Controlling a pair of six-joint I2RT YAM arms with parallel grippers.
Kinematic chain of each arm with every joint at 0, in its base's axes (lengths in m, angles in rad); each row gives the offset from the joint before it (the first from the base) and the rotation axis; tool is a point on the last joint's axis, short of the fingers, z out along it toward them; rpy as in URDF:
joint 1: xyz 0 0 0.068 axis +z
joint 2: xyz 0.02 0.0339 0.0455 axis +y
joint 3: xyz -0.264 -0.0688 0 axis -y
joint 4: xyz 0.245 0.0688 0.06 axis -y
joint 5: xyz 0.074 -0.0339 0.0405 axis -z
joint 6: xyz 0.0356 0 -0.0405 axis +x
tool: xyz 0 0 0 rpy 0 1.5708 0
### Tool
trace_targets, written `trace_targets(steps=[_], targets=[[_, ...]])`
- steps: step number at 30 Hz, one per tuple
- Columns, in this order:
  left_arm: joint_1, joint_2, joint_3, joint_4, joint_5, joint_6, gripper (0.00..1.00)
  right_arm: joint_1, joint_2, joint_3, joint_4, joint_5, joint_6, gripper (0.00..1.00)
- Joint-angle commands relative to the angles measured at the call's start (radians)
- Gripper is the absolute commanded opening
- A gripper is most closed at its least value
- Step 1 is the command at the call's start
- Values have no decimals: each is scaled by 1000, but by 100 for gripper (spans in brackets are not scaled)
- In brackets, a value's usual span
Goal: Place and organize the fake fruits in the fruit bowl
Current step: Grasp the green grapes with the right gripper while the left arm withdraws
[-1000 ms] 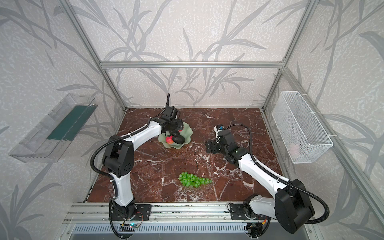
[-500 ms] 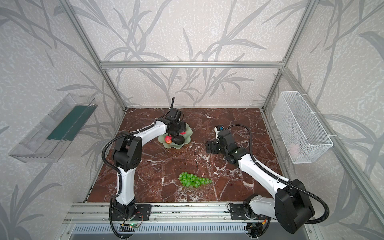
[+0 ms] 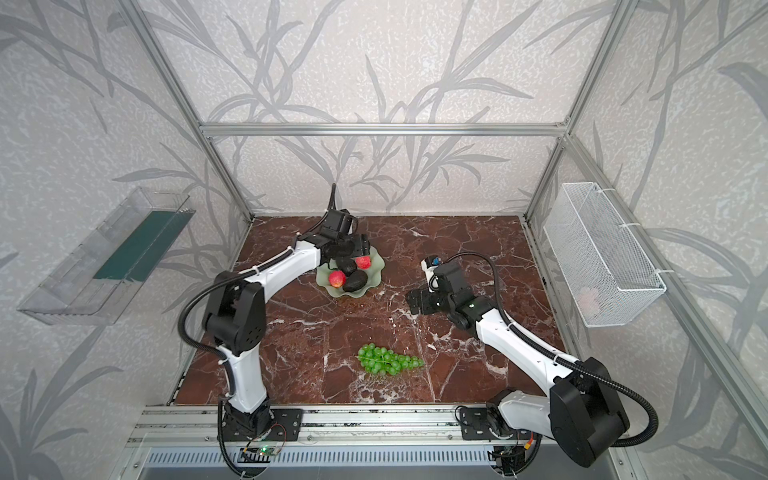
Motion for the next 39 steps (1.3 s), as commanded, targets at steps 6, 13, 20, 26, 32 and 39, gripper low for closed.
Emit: trace_targets(steps=[6,13,20,26,32,39], targets=[[62,-460,-349,224,-193,40,94,276,-64,-145,151,-72,-172,94],[137,-776,-622,244,-284,12,97,359,-20,-231,374,-152,-224,95],[188,-950,-725,184,-320,-2,98,398,107,-220,449,-205,-256,95],[209,-976,-728,145,-303,8,99,403,214,-211,504,-225,-267,95],[220,-986,-731,136,-299,2,99,411,306,-193,542,-208,-273,92],[228,-982,-733,134,-285,-1,99,412,350,-185,574,-202,-266,76]])
